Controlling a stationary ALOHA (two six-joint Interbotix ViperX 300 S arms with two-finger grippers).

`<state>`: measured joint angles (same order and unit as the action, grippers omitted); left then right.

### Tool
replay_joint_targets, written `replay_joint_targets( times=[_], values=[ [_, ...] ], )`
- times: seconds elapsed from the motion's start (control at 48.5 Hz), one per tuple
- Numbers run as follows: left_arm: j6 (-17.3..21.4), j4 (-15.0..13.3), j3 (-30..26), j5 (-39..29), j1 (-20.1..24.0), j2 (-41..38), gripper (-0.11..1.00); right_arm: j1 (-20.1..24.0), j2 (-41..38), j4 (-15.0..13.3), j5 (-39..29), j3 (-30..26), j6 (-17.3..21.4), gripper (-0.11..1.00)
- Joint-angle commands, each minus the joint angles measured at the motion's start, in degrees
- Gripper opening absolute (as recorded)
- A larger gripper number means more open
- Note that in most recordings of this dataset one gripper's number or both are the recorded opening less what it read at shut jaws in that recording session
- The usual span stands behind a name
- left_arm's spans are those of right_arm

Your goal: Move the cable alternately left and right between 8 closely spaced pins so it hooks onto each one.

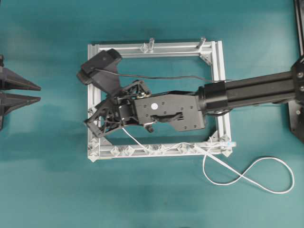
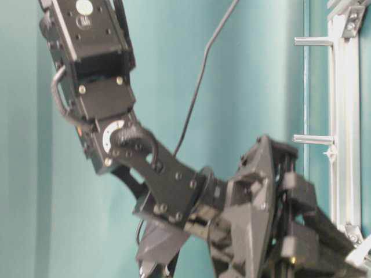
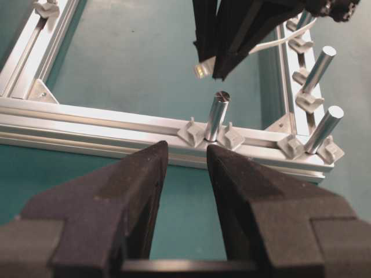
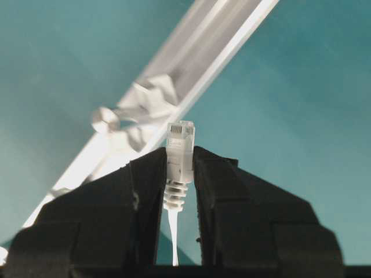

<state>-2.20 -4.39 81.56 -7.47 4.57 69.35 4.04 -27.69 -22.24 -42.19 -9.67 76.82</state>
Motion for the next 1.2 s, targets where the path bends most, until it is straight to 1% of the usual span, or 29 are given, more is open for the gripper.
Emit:
replay_joint_targets(
  times=[0.0, 0.124, 0.35, 0.639, 0.948, 1.175],
  values=[
    [-0.44, 0.18, -0.44, 0.53, -0.26, -0.35, 0.36, 0.0, 1.05, 0.09, 0.09, -2.2, -0.26, 0.18],
    [-0.44, 0.18, -0.35, 0.53, -0.26, -0.35, 0.36, 0.62, 0.97, 0.7, -0.09, -2.2, -0.26, 0.17],
    [-0.44, 0.18, -0.09, 0.53, -0.18, -0.35, 0.36, 3.43, 0.97, 1.32, -0.09, -2.2, -0.18, 0.17],
    [-0.44, 0.18, 0.0, 0.53, -0.26, -0.35, 0.36, 6.06, 0.97, 3.08, -0.09, -2.2, 0.0, 0.18],
    [-0.44, 0.18, -0.18, 0.53, -0.18, -0.35, 0.36, 8.7, 0.97, 3.43, -0.09, -2.2, 0.26, 0.17],
    [-0.44, 0.18, -0.35, 0.53, -0.18, -0.35, 0.36, 9.4, 0.88, 3.96, -0.09, -2.2, 0.26, 0.17]
  ],
)
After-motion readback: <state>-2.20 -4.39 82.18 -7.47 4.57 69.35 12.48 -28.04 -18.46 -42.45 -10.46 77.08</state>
